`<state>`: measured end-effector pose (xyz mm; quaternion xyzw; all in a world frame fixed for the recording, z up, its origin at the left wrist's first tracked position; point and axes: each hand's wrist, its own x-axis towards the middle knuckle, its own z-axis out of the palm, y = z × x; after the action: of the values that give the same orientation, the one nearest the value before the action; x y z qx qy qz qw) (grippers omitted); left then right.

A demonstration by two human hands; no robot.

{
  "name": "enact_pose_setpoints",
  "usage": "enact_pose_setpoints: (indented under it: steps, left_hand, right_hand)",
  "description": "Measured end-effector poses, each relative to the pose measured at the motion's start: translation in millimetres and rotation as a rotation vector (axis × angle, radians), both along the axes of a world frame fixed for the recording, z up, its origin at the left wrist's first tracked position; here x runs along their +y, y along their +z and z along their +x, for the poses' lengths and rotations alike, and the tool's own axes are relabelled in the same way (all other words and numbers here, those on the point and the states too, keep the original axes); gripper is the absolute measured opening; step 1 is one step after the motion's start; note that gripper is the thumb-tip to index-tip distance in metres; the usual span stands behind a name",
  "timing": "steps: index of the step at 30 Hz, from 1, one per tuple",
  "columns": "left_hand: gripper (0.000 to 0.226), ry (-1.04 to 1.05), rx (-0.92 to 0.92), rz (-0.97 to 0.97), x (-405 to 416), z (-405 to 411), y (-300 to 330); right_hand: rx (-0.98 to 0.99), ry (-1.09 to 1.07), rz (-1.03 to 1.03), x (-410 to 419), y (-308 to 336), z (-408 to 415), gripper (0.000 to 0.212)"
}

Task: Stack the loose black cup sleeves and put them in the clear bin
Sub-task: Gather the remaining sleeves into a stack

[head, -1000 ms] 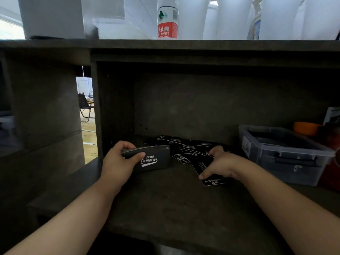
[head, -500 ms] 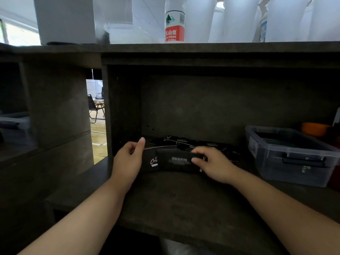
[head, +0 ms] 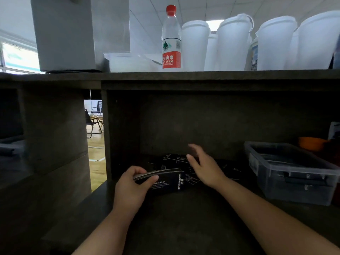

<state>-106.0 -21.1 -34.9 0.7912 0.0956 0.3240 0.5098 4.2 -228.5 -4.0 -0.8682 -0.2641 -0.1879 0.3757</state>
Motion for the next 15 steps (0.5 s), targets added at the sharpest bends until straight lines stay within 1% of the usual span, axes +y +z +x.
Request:
enact_pose_setpoints:
  steps: [1,2,3,4,5,10,12,14,15]
  left_hand:
    - [0.025,0.001,0.003,-0.006,0,1,0]
    - [0.025,-0.001,0.002,-0.01,0,2,-1]
    - [0.026,-0.003,0.0,-0.011,1,3,-1]
    - [0.026,-0.002,0.0,-0.014,0,3,-2]
    - [0.026,-0.002,0.0,-0.023,0,3,-2]
    - [0.024,-0.025,-0.017,-0.048,-1,2,-2]
    - [0.024,-0.03,-0.021,-0.055,-1,1,-2]
    - [0.024,-0.034,-0.023,-0.059,-1,0,-2]
    - [0.024,-0.035,-0.024,-0.06,-1,0,-2]
  right_hand:
    - [0.021,-0.133,-0.179,-14,-7,13,0.059]
    - [0.091,-0.234,-0.371,-25,-15,22,0.064]
    - [0.19,-0.286,-0.503,-33,-22,28,0.067]
    - [0.261,-0.304,-0.564,-38,-27,30,0.068]
    - [0.277,-0.308,-0.572,-40,-28,29,0.066]
    - [0.145,-0.311,-0.522,-43,-20,10,0.041]
    - [0.198,-0.251,-0.464,-44,-22,6,0.044]
    - [0.302,-0.168,-0.312,-44,-20,4,0.053]
    - [0.312,-0.14,-0.22,-45,-18,4,0.057]
